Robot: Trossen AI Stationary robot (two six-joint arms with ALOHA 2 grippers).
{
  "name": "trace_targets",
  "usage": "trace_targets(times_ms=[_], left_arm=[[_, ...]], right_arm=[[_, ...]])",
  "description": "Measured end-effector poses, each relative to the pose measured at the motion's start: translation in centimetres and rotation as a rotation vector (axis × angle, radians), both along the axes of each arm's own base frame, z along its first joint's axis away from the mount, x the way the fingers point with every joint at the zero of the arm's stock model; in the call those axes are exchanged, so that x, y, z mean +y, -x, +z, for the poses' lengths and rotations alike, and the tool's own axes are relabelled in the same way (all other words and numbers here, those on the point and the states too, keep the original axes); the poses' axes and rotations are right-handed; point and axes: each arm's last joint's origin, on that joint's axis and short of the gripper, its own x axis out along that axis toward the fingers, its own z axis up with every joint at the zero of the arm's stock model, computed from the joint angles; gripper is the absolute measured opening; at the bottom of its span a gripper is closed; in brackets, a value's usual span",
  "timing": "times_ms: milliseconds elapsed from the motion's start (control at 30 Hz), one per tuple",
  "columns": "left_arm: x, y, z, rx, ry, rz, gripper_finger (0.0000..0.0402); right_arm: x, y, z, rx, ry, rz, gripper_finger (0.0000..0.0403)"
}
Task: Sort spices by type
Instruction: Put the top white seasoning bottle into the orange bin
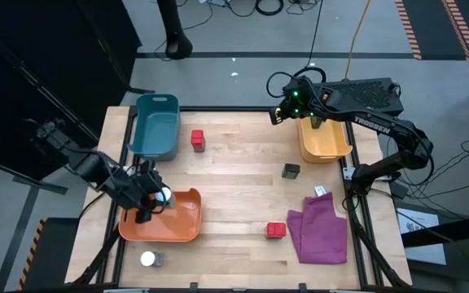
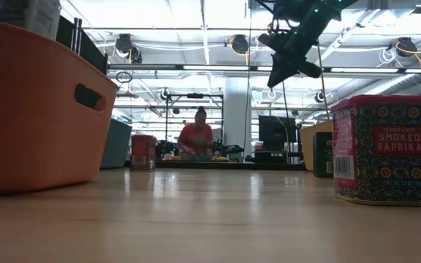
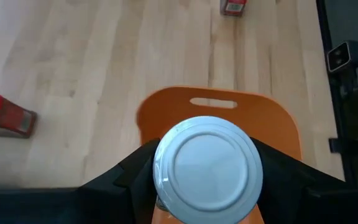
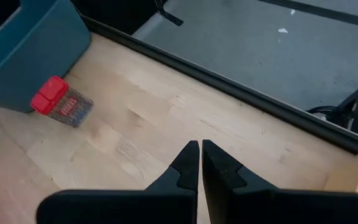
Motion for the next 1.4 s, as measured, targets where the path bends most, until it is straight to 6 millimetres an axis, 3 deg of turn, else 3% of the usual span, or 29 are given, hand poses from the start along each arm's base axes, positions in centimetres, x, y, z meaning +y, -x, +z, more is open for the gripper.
trace_targets(times_ms=[200,400,600,800,1400], left_arm=[[-1.2,-0.6,-4.2,-0.041,0.004,0.017,0.0209],[-1.1,-0.9,-8.7,-0.067,-0.019,0.052,0.0209],[-0.9,-0.8,-11.6,-0.064,0.002,0.077,0.0209],[-0.7,-0.5,-12.7,-0.042,-0.006,0.068,0.0209],[-0.8,-0.5,-13.1,-0.016,-0.025,0.043,0.0209]], right_arm=[[-0.1,-0.2,0.2,-0.028,0.018,0.0,0.0],[0.0,-0.3,0.3,-0.031,0.021,0.003,0.0],[0.6,-0.7,0.3,-0.027,0.025,0.033,0.0],[1.0,-0.9,0.3,-0.028,0.026,0.049,0.0],[1.0,-0.9,0.3,-0.03,0.024,0.045,0.0]])
